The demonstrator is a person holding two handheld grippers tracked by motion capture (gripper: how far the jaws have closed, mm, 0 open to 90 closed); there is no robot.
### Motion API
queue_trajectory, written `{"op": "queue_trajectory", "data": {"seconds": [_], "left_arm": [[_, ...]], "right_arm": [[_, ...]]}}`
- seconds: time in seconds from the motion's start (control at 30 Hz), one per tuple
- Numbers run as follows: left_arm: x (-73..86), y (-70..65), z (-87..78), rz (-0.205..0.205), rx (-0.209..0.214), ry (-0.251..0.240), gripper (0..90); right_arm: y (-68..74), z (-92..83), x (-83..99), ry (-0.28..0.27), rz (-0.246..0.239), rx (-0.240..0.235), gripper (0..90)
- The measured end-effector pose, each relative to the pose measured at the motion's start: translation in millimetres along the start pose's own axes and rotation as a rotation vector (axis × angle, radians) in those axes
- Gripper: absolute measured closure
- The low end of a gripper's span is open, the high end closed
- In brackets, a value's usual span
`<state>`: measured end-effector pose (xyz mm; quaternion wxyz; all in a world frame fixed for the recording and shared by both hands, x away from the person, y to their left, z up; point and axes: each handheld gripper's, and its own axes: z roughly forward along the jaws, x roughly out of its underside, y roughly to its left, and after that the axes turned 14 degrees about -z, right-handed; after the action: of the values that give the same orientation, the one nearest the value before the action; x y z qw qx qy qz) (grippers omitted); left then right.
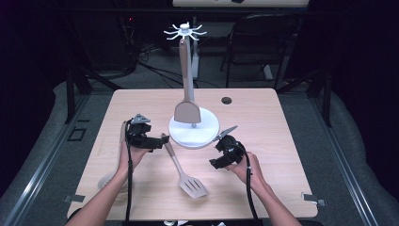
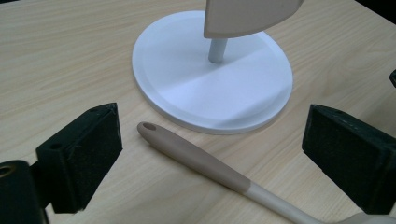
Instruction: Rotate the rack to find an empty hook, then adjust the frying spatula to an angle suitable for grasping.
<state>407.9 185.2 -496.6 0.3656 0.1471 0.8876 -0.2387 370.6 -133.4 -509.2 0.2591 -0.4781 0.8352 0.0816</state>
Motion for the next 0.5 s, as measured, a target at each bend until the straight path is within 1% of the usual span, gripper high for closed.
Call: {"op": "queue_trajectory", "data": {"seconds": [0.03, 0.07, 0.1, 0.13, 0.17, 0.2, 0.23, 0.27, 0.3, 0.33, 0.37, 0.4, 0.43, 0.47, 0.5], "left_arm": [[0.0, 0.0, 0.0, 0.0, 0.0, 0.0, 2.2], [-0.4, -0.2, -0.8, -0.002, 0.002, 0.0, 2.2], [-0.7, 0.3, -1.4, -0.003, 0.004, -0.001, 2.1], [-0.5, 0.3, -1.7, -0.011, 0.005, -0.005, 2.1], [-0.3, 0.4, -1.9, -0.015, 0.004, -0.003, 1.8], [-0.3, 1.2, -2.0, -0.012, 0.004, 0.003, 1.5], [0.5, 2.5, -1.4, -0.023, 0.003, 0.007, 1.5], [0.9, 3.3, -1.2, -0.032, 0.004, 0.009, 1.3], [1.4, 4.2, -0.9, -0.036, 0.003, 0.008, 1.1], [1.4, 4.2, -0.9, -0.036, 0.003, 0.008, 1.1], [1.9, 5.6, -1.3, -0.044, 0.001, 0.013, 1.0], [2.1, 5.5, -1.0, -0.053, -0.003, 0.015, 1.0], [2.1, 5.5, -1.0, -0.053, -0.003, 0.015, 1.0], [1.7, 6.0, -0.7, -0.052, -0.003, 0.017, 1.0], [1.5, 6.3, -0.4, -0.052, -0.005, 0.019, 1.0]], "right_arm": [[0.0, 0.0, 0.0, 0.0, 0.0, 0.0, 35.4], [1.4, 0.7, 0.9, -0.013, 0.012, -0.007, 41.2], [1.7, 0.2, 1.0, -0.004, 0.014, -0.013, 44.2], [1.7, 0.2, 1.0, -0.004, 0.014, -0.013, 44.2], [1.9, 0.5, 1.0, 0.0, 0.009, -0.022, 46.4], [2.6, 1.2, 1.1, -0.003, 0.001, -0.023, 51.9], [2.5, 1.4, 1.1, -0.007, -0.008, -0.03, 54.4], [3.8, 0.5, 0.3, 0.0, -0.002, -0.03, 58.1], [3.7, 0.5, 0.3, -0.008, -0.016, -0.031, 61.4], [3.7, 0.5, 0.3, -0.008, -0.016, -0.031, 61.4], [4.4, -1.1, -0.3, -0.009, -0.018, -0.05, 67.9], [5.3, -1.1, -0.7, -0.011, -0.022, -0.054, 70.9], [6.7, -1.4, -1.0, -0.013, -0.025, -0.059, 73.3], [8.4, -1.0, -0.7, -0.033, -0.017, -0.066, 76.0], [8.4, -1.0, -0.7, -0.033, -0.017, -0.066, 76.0]]}}
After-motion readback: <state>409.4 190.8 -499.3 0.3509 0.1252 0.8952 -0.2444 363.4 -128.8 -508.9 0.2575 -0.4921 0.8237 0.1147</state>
